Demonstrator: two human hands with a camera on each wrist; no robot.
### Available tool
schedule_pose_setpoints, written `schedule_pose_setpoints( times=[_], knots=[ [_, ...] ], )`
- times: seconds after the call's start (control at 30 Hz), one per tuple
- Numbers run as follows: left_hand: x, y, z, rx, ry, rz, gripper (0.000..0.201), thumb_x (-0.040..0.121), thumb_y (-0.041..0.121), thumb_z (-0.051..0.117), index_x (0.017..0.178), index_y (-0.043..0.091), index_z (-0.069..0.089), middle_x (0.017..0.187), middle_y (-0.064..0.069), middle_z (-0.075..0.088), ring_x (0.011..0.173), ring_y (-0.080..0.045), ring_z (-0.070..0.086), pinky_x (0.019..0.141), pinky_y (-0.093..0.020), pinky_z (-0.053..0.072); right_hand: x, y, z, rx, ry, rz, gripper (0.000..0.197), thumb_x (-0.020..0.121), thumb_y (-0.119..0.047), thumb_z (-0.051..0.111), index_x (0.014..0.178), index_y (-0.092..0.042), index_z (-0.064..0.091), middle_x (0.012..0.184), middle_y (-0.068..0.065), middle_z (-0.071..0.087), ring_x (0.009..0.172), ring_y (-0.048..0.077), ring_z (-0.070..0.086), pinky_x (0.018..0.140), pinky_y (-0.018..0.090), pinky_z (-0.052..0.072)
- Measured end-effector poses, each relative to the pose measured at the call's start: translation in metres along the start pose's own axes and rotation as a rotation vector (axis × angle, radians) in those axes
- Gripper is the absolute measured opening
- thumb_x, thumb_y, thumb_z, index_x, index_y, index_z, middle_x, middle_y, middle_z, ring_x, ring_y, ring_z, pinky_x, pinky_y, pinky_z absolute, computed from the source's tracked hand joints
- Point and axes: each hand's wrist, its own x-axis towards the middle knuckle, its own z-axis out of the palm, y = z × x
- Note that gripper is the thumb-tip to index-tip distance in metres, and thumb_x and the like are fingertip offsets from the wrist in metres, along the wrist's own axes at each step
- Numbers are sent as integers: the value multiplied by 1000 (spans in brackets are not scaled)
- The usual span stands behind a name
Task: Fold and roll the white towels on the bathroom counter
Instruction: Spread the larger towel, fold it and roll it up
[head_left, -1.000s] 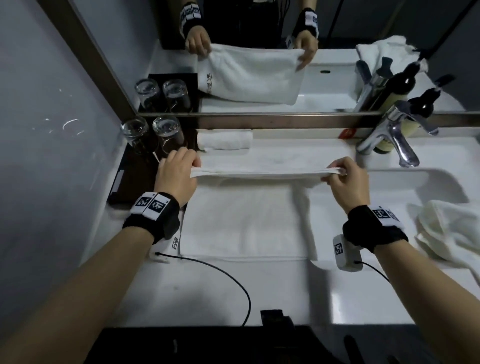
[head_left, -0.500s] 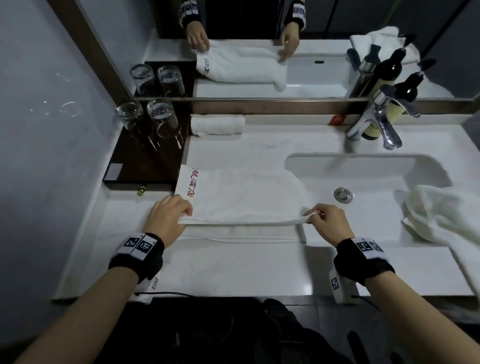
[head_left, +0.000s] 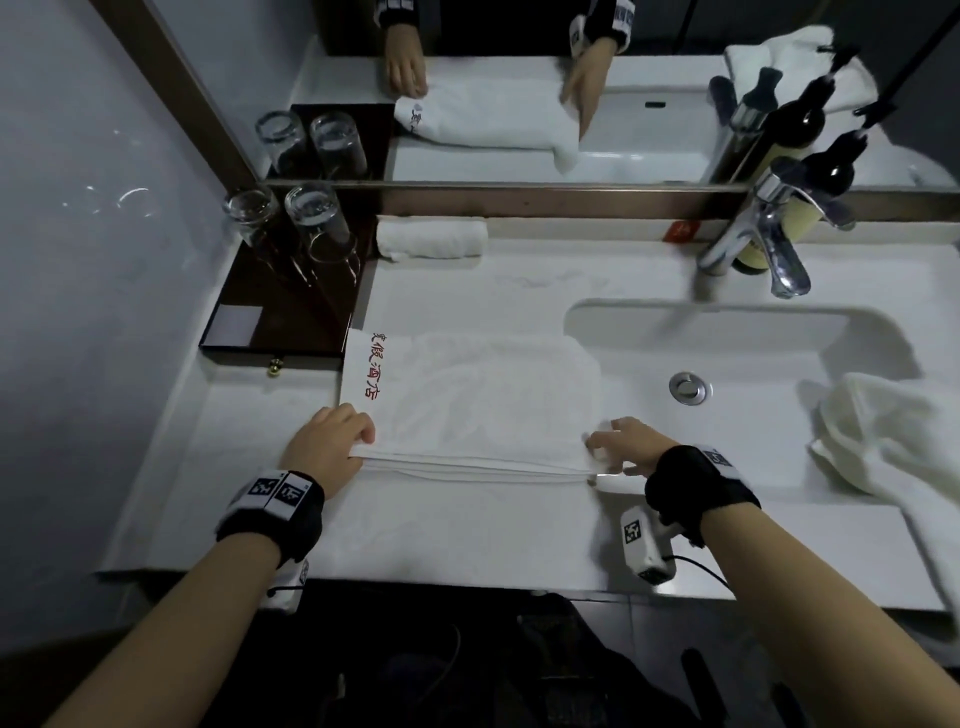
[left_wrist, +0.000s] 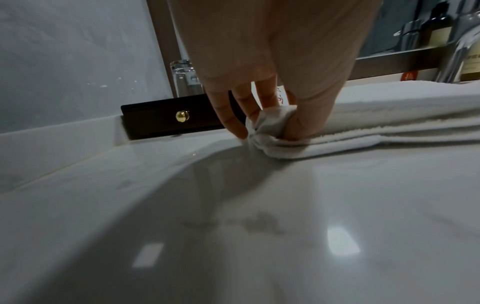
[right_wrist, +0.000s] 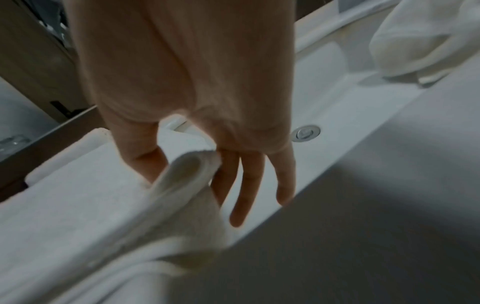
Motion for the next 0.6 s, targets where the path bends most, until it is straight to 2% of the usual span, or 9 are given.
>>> schedule_pose_setpoints(
  times=[0.1, 0.13, 0.2, 0.23, 0.3, 0.37, 0.4, 0.5, 0.6],
  knots=[
    [1, -1, -3, 0, -41, -22, 21, 78, 5, 58, 89, 22, 55, 94, 7, 49, 96, -16, 44, 73, -26, 39, 6, -5, -2, 55, 126, -138, 17, 75, 1, 64, 65, -6, 52, 68, 12, 51, 67, 23, 48, 61, 36, 36],
    [1, -2, -3, 8, -64, -26, 21, 77, 7, 59, 86, 25, 53, 92, 8, 48, 94, -15, 45, 73, -27, 40, 6, -10, -3, 51, 173, -175, 15, 75, 3, 64, 68, -4, 52, 71, 13, 54, 70, 24, 50, 60, 35, 39],
    [-2, -1, -4, 3, -115, -34, 23, 76, 10, 61, 81, 29, 48, 87, 10, 47, 87, -14, 47, 72, -28, 42, 3, -22, -6, -33, 274, -261, 13, 76, 1, 63, 86, 2, 55, 83, 13, 57, 79, 24, 53, 66, 34, 41],
    [-4, 0, -4, -10, -142, -43, 24, 75, 11, 62, 79, 30, 48, 85, 10, 48, 84, -14, 48, 70, -27, 42, 3, -30, -7, -97, 329, -319, 19, 77, 0, 62, 94, 2, 55, 87, 12, 56, 81, 23, 51, 67, 32, 38],
    [-11, 1, -4, -35, -192, -70, 23, 73, 12, 64, 77, 29, 49, 83, 10, 50, 79, -15, 51, 67, -25, 41, 1, -50, -8, -190, 415, -460, 19, 78, 0, 59, 95, 1, 53, 86, 12, 54, 80, 24, 48, 64, 29, 30],
    [-21, 2, -3, -51, -221, -101, 21, 72, 13, 65, 75, 27, 49, 82, 10, 52, 77, -15, 53, 66, -25, 41, 2, -73, -7, -249, 447, -567, 14, 76, 2, 59, 88, 0, 51, 83, 17, 54, 77, 27, 47, 61, 30, 25],
    [-26, 2, -3, -54, -227, -118, 20, 71, 14, 65, 75, 26, 50, 81, 9, 52, 76, -15, 54, 65, -25, 40, 5, -86, -5, -283, 450, -606, 14, 76, 3, 59, 87, 1, 51, 84, 20, 55, 78, 30, 49, 61, 32, 26],
    [-46, 2, 0, -49, -243, -171, 20, 72, 17, 64, 76, 26, 47, 83, 9, 51, 79, -16, 53, 65, -26, 38, 19, -121, 7, -388, 418, -696, 28, 76, 3, 58, 104, 3, 57, 98, 27, 59, 93, 38, 54, 74, 36, 36],
    [-62, 6, 6, -32, -257, -171, 20, 74, 20, 61, 79, 26, 43, 85, 8, 50, 82, -18, 53, 67, -28, 38, 26, -149, 22, -323, 443, -796, 37, 77, 4, 54, 112, -4, 61, 106, 22, 63, 101, 35, 57, 78, 27, 36]
  ],
)
